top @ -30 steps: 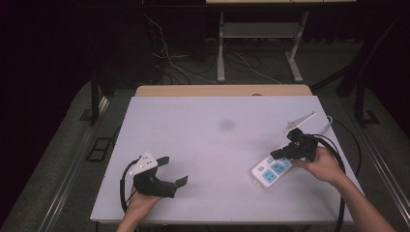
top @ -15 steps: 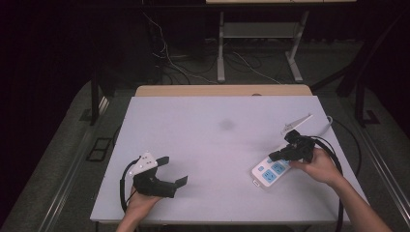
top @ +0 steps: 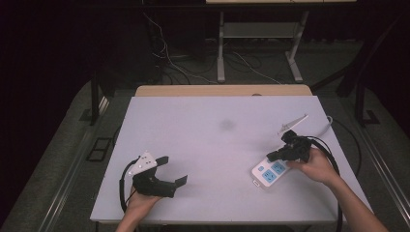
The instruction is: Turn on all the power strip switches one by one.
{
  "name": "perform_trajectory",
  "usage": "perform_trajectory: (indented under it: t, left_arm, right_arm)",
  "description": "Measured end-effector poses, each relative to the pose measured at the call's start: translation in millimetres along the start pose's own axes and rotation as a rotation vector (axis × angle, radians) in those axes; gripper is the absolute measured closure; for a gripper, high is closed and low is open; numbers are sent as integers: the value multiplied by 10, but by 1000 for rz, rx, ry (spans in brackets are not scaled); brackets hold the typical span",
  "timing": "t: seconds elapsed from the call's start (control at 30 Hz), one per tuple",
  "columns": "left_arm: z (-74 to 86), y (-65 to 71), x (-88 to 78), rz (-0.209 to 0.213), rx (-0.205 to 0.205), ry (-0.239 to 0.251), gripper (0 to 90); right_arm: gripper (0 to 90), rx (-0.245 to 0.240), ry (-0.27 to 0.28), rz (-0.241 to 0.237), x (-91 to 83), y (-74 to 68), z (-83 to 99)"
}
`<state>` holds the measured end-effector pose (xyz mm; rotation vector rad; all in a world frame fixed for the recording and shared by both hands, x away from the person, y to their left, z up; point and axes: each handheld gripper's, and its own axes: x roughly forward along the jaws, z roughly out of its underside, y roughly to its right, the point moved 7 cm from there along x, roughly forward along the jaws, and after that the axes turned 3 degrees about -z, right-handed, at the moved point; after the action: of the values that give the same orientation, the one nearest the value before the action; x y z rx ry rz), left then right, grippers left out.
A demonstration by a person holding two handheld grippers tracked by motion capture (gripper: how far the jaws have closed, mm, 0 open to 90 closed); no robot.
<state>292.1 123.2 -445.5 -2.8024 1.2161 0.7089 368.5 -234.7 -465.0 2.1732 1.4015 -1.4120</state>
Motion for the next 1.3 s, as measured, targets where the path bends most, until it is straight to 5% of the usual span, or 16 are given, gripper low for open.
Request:
perform_trajectory:
  t: [1.3]
  left_arm:
    - [7, 22, 16, 6, 7, -8, 0]
  right_arm:
    - [900, -22, 7, 20, 28, 6, 19]
